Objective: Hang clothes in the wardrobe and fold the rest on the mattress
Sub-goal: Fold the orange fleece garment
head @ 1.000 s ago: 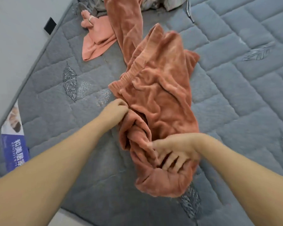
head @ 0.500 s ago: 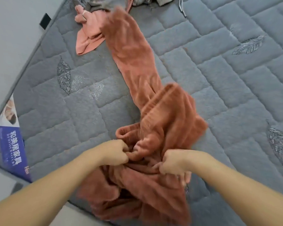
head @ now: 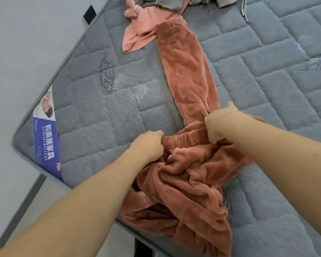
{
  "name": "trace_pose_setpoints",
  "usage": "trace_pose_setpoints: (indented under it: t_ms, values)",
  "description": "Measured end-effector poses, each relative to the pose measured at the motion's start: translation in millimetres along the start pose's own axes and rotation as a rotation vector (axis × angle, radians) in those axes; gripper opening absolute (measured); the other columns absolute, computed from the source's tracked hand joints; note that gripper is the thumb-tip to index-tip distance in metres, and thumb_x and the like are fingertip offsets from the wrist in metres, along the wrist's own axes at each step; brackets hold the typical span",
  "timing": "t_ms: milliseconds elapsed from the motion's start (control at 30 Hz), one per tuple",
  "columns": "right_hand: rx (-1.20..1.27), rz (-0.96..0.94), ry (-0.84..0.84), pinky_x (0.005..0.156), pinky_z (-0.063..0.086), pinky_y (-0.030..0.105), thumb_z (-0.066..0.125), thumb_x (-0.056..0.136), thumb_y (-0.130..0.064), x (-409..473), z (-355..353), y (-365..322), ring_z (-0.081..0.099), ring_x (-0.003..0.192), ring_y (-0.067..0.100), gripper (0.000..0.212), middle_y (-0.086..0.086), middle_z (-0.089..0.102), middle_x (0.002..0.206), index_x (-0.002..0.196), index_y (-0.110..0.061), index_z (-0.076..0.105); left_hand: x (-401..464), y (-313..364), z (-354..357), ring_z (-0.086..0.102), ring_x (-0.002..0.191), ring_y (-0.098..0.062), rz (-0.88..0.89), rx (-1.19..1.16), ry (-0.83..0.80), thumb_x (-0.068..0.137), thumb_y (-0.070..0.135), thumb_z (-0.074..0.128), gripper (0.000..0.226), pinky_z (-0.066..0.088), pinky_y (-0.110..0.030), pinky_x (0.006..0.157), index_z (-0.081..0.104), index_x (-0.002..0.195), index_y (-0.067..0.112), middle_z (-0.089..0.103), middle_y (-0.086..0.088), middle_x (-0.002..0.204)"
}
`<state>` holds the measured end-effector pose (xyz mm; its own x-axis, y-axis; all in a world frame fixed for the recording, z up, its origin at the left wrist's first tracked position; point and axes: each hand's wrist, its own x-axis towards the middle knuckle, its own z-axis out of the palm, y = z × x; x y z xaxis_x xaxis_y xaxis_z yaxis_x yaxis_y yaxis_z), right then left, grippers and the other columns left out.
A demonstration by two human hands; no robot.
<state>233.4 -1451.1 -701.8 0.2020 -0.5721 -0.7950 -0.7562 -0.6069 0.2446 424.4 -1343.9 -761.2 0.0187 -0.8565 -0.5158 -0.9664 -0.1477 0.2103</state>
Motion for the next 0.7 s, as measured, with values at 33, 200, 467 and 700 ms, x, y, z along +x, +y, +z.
trace_pose_setpoints:
  t_ms: [33,200,467,700]
  values:
    - [-0.070,-0.028,-0.022,0.105,0.029,0.051,0.064,0.078,-0.028,-8.6,-5.1,-7.8,0.053,0.124,0.030,0.059,0.002,0.056,0.133,0.135,-0.020,0.050,-7.5,-10.5,-8.4,0.059,0.099,-0.042,-0.036,0.040,0.042,0.086,0.014,0.047,0.007,0.039,-0.038,0.072,0.043,0.090,0.017,0.062,-0.018,0.109]
    - [-0.045,-0.194,-0.016,0.087,0.053,0.038,0.066,0.080,-0.019,-70.4,-58.0,-56.1,0.062,0.107,0.030,0.041,0.008,0.063,0.122,0.120,-0.014,0.063,-83.6,-71.0,-83.8,0.060,0.103,-0.039,-0.219,0.059,0.194,0.085,0.008,0.045,0.011,0.046,-0.041,0.081,0.041,0.083,0.018,0.062,-0.019,0.109]
    - [-0.157,-0.451,0.429,0.094,0.052,0.040,0.076,0.078,-0.035,-341.5,-238.2,-123.4,0.063,0.111,0.029,0.054,0.009,0.063,0.131,0.125,-0.014,0.063,-408.7,-93.2,-266.8,0.061,0.092,-0.039,-0.805,0.016,0.674,0.079,0.008,0.045,0.010,0.049,-0.041,0.077,0.049,0.086,0.012,0.063,-0.017,0.099]
    - [-0.243,-0.612,0.810,0.094,0.052,0.042,0.078,0.075,-0.046,-667.3,-345.9,-135.2,0.064,0.100,0.031,0.052,0.006,0.066,0.118,0.117,-0.018,0.066,-702.2,-31.9,-425.8,0.056,0.107,-0.044,-1.160,0.219,1.054,0.084,0.010,0.047,0.026,0.045,-0.046,0.086,0.055,0.108,0.002,0.058,-0.022,0.114]
